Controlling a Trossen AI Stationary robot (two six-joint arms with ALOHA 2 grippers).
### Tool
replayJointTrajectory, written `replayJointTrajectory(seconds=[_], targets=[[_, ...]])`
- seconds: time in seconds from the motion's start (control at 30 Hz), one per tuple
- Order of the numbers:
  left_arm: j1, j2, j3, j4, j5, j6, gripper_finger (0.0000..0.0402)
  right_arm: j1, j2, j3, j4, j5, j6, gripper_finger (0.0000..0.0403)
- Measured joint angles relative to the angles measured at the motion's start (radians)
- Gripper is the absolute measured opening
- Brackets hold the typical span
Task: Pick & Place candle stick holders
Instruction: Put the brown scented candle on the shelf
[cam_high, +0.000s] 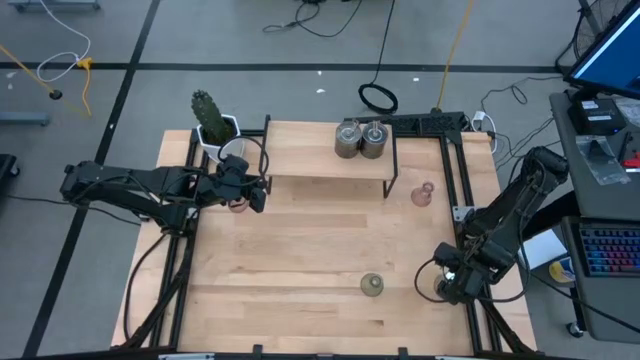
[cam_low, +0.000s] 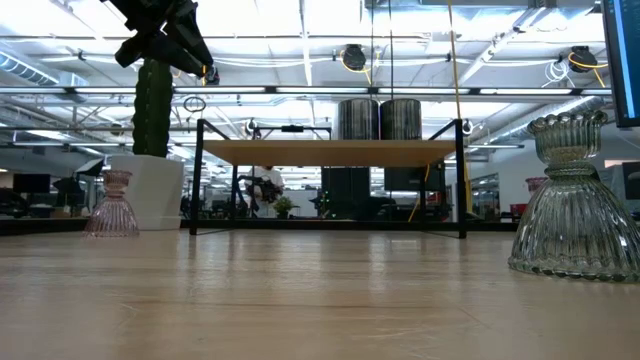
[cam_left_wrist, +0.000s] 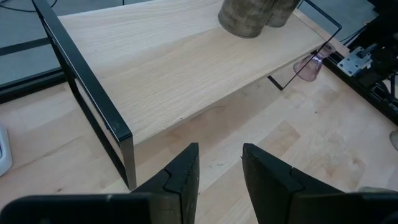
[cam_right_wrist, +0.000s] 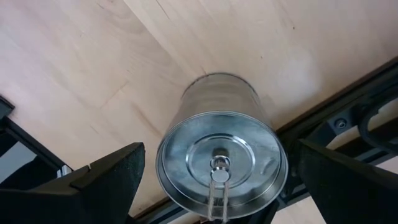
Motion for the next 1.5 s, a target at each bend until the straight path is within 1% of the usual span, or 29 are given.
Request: replayJointTrajectory(seconds=[0.13, 0.33, 0.67, 0.87, 1.17, 1.5], targets=[[0.0, 0.0, 0.0, 0.0, 0.0, 0.0, 0.0122, 0.0, 0.0, -0.002, 0.005, 0.0, -0.008, 0.04], [0.0, 0.0, 0.0, 0.0, 0.0, 0.0, 0.0122, 0.0, 0.0, -0.048, 0.069, 0.0, -0.011, 0.04], [0.0, 0.0, 0.0, 0.0, 0.0, 0.0, 0.0122, 0.017, 0.0, -0.058, 0.072, -0.001, -0.029, 0.04], [0.0, 0.0, 0.0, 0.0, 0.0, 0.0, 0.0122, 0.032, 0.0, -0.119, 0.135, -0.002, 0.008, 0.04], [0.0, 0.0, 0.0, 0.0, 0.0, 0.0, 0.0122, 0.032, 0.0, -0.183, 0.201, -0.003, -0.01, 0.04], [0.0, 0.0, 0.0, 0.0, 0.0, 0.0, 0.0122, 0.032, 0.0, -0.185, 0.207, -0.005, -0.011, 0.04]])
